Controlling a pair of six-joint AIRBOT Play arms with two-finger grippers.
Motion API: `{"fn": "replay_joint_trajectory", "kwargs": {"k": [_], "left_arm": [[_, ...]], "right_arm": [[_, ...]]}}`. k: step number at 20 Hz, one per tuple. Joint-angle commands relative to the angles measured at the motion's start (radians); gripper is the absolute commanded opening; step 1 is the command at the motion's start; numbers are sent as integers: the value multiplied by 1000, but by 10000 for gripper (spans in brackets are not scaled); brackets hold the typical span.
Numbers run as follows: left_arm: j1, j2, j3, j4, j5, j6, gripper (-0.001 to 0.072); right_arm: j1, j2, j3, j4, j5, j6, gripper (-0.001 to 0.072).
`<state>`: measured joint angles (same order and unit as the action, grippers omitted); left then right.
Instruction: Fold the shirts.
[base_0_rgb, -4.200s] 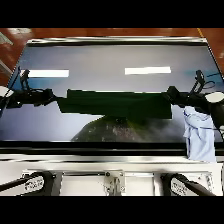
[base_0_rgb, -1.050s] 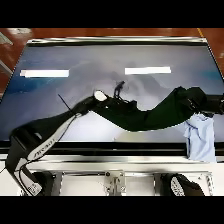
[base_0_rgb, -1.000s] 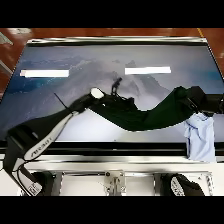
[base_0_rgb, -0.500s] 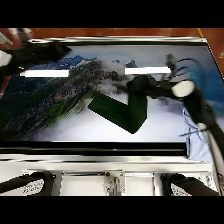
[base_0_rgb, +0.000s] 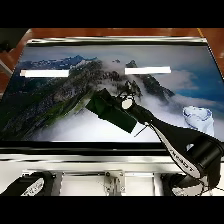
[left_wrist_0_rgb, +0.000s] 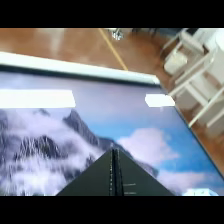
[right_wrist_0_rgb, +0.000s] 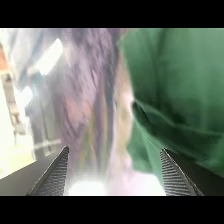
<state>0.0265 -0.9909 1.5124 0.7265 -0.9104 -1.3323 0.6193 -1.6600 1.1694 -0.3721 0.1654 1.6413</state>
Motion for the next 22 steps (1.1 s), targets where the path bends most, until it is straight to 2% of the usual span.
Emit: {"fn": "replay_joint_trajectory", "kwargs": {"k": [1, 2, 4, 7, 8, 9, 11, 15, 18, 20, 21, 22], "left_arm": [[5, 16, -40, 1, -44, 0, 36], [5, 16, -51, 2, -44, 2, 36], [4, 16, -56, 37, -44, 4, 36], [5, 16, -56, 82, -44, 3, 36], [5, 16, -56, 87, -44, 3, 36], [5, 16, -56, 87, -44, 3, 36], [5, 15, -56, 93, -44, 3, 36], [5, 13, -56, 97, -43, 3, 36], [4, 17, -55, 97, -44, -1, 36], [4, 16, -55, 96, -44, -1, 36], [4, 16, -55, 96, -44, -1, 36], [4, 16, -55, 96, -44, -2, 36]], "right_arm": [[-46, 43, 15, 1, 13, -125, 685], [-95, 86, 15, -82, 95, -165, 685], [-222, 168, 15, -351, 358, -157, 684], [-431, 224, 14, -841, 929, 55, 685], [-481, 222, -6, -913, 1056, 63, 685], [-529, 222, -51, -897, 1110, 50, 685], [-579, 222, -165, -724, 1058, -21, 685], [-558, 183, -341, -424, 791, -112, 685], [-536, 120, -351, -325, 733, -155, 685], [-519, 103, -351, -198, 669, -238, 685], [-509, 103, -351, -135, 625, -274, 655], [-504, 103, -348, -69, 594, -322, 370]]}}
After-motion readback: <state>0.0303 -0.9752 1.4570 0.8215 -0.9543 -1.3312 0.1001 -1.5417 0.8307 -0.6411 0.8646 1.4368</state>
